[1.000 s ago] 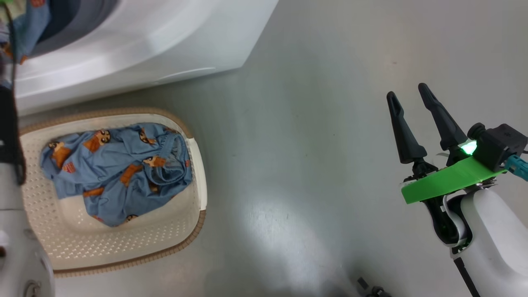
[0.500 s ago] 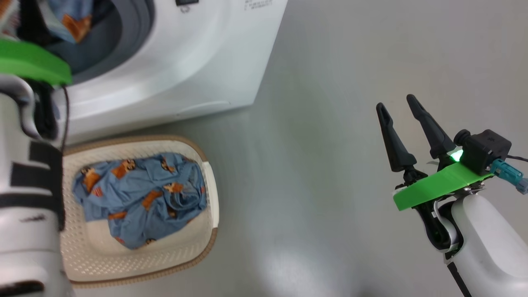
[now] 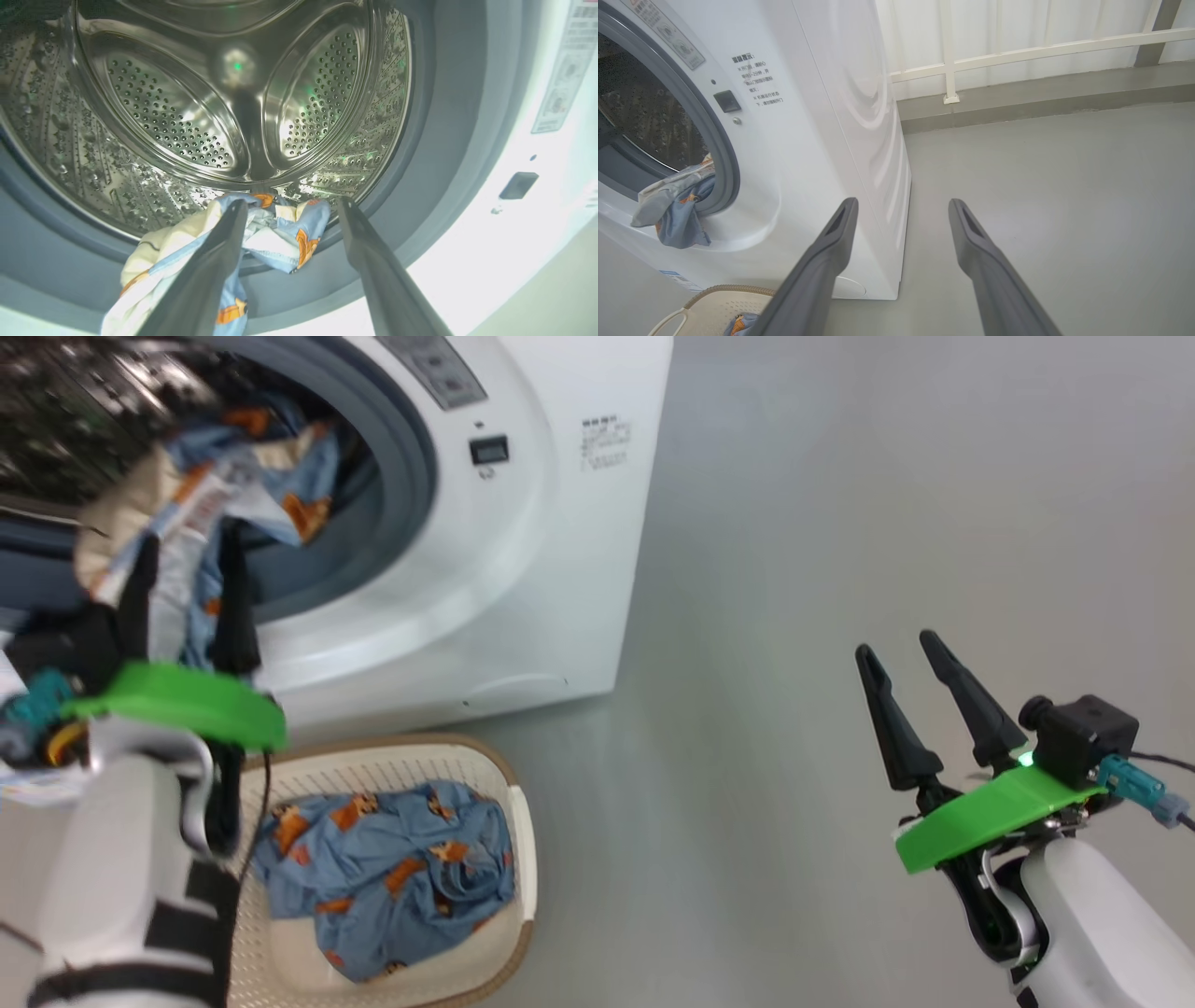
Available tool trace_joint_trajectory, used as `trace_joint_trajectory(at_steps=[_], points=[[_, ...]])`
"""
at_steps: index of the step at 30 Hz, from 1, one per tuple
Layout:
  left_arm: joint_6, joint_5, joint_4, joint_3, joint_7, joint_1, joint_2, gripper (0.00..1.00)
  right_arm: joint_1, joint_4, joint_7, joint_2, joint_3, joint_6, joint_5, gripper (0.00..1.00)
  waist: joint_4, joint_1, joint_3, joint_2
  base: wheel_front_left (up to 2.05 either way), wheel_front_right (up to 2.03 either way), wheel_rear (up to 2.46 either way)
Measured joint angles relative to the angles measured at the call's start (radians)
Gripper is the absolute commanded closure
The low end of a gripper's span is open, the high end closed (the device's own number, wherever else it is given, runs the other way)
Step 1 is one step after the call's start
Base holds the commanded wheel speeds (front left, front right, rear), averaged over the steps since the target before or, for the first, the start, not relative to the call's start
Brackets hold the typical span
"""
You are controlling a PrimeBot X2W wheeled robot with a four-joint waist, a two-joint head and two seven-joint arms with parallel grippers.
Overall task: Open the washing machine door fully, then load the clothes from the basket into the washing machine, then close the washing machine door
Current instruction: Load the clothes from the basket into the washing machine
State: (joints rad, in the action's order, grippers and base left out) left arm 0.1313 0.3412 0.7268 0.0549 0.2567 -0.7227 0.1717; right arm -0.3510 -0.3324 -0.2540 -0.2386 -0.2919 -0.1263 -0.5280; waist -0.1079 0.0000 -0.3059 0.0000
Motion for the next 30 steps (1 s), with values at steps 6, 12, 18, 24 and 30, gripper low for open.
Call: trace_joint_trajectory(at_steps=[6, 12, 18, 24, 30], points=[[0.000, 0.018, -0.088, 0.007, 0.000, 0.159, 0.000, 0.00, 0.043, -0.002, 0.000, 0.000, 0.003, 0.000, 0.000, 0.00, 0.029, 0.0000, 0.089, 0.0000, 0.00, 0.00, 0.00], [0.000, 0.018, -0.207, -0.022, 0.000, 0.360, -0.006, 0.00, 0.067, 0.004, 0.000, -0.002, 0.005, 0.000, 0.000, 0.00, 0.049, 0.0000, 0.167, 0.0000, 0.00, 0.00, 0.00], [0.000, -0.006, -0.315, -0.058, -0.001, 0.479, -0.031, 0.00, 0.097, 0.024, 0.000, -0.014, 0.023, 0.000, 0.000, 0.00, 0.068, 0.0000, 0.218, 0.0000, 0.00, 0.00, 0.00], [0.000, -0.029, -0.378, -0.074, 0.000, 0.549, -0.043, 0.00, 0.129, 0.033, 0.000, -0.017, 0.034, 0.000, 0.001, 0.00, 0.084, 0.0000, 0.247, 0.0000, 0.00, 0.00, 0.00], [-0.001, -0.044, -0.399, -0.075, -0.001, 0.567, -0.053, 0.00, 0.137, 0.041, 0.000, -0.022, 0.040, 0.000, 0.033, 0.00, 0.091, 0.0000, 0.258, 0.0000, 0.00, 0.00, 0.00]])
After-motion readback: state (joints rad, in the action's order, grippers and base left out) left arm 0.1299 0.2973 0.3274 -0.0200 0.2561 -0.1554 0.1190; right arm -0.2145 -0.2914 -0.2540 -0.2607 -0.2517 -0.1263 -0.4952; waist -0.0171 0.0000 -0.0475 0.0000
